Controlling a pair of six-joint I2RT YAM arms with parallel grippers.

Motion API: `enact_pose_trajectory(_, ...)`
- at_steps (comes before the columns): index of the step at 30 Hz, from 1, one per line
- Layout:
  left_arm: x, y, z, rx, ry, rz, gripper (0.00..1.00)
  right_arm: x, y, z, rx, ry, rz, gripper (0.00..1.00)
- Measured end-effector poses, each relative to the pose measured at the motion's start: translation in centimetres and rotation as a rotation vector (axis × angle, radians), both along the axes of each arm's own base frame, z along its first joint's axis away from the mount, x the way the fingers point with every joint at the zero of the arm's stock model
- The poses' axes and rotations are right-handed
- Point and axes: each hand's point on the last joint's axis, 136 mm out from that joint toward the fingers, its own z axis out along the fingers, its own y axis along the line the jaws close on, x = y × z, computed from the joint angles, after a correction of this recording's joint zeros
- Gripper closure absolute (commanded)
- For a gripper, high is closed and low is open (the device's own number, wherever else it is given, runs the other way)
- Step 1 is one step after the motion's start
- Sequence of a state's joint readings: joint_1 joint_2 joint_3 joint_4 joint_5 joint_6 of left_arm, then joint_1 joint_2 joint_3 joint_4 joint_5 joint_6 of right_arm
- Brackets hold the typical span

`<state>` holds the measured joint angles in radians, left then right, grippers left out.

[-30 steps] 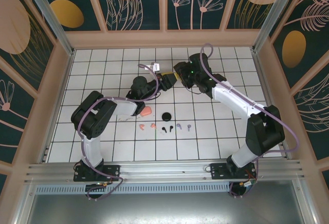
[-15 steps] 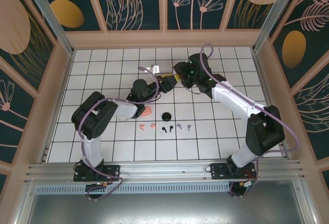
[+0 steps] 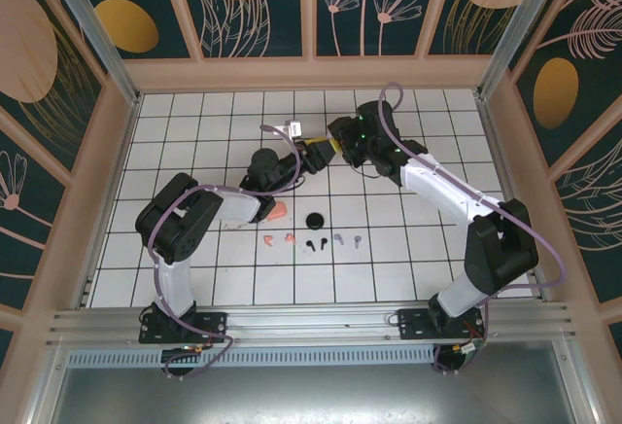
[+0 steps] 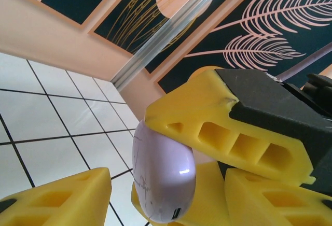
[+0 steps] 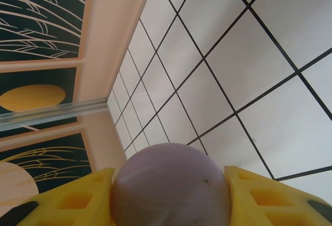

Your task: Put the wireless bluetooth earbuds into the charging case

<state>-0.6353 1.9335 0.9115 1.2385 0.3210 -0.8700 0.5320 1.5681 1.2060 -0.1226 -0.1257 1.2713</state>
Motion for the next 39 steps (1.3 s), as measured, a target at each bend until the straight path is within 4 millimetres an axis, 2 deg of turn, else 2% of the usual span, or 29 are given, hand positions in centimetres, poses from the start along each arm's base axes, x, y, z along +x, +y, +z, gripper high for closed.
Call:
enact_pose_trajectory(8, 0.5, -0.5, -0.5, 0.002, 0.005, -0.002, 0.50, 0.1, 0.1, 0.1, 0.007, -0.007, 0.003, 0.63)
enact_pose_trajectory(11, 0.7, -0.6, -0.9, 0.003, 0.016, -0.002, 0.57, 0.0, 0.1, 0.1, 0.008, -0.006, 0.005, 0.63)
enact_pose_trajectory(16, 0.8, -1.0, -0.6, -0.011, 0.007, -0.011, 0.69, 0.0, 0.0, -0.3, 0.003, -0.001, 0.000, 0.63)
enact_pose_trajectory(19, 0.9, -1.1, -0.4, -0.010, 0.002, -0.011, 0.82, 0.2, -0.2, -0.2, 0.005, -0.003, -0.006, 0.63)
enact_pose_trajectory(21, 0.9, -1.1, -0.5, -0.002, -0.006, -0.010, 0.89, 0.2, -0.3, -0.3, 0.006, -0.001, -0.009, 0.54)
enact_pose_trajectory(24, 0.8, -1.3, -0.7, -0.001, -0.001, -0.018, 1.00, 0.2, -0.5, -0.6, 0.013, 0.006, -0.018, 0.30)
enact_pose_trajectory(27, 0.7, -1.3, -0.5, -0.014, 0.006, -0.022, 1.00, 0.1, -0.8, -0.7, 0.010, 0.006, -0.007, 0.20)
enact_pose_trajectory(30, 0.7, -1.3, -0.5, -0.018, 0.015, -0.023, 1.00, 0.3, -2.2, 0.4, 0.007, -0.025, -0.015, 0.17)
enact_pose_trajectory(35, -0.3, -0.9, -0.6, 0.033, 0.037, -0.061, 1.00, -0.9, -6.3, 4.4, -0.018, -0.162, -0.025, 0.16)
enact_pose_trajectory(37, -0.8, -0.8, 0.0, 0.062, 0.026, -0.093, 1.00, -1.5, -8.0, 5.1, -0.040, -0.227, -0.008, 0.16)
enact_pose_trajectory(39, -1.4, -0.5, 0.6, 0.097, 0.011, -0.134, 1.00, -2.0, -9.5, 4.9, -0.073, -0.295, 0.020, 0.17)
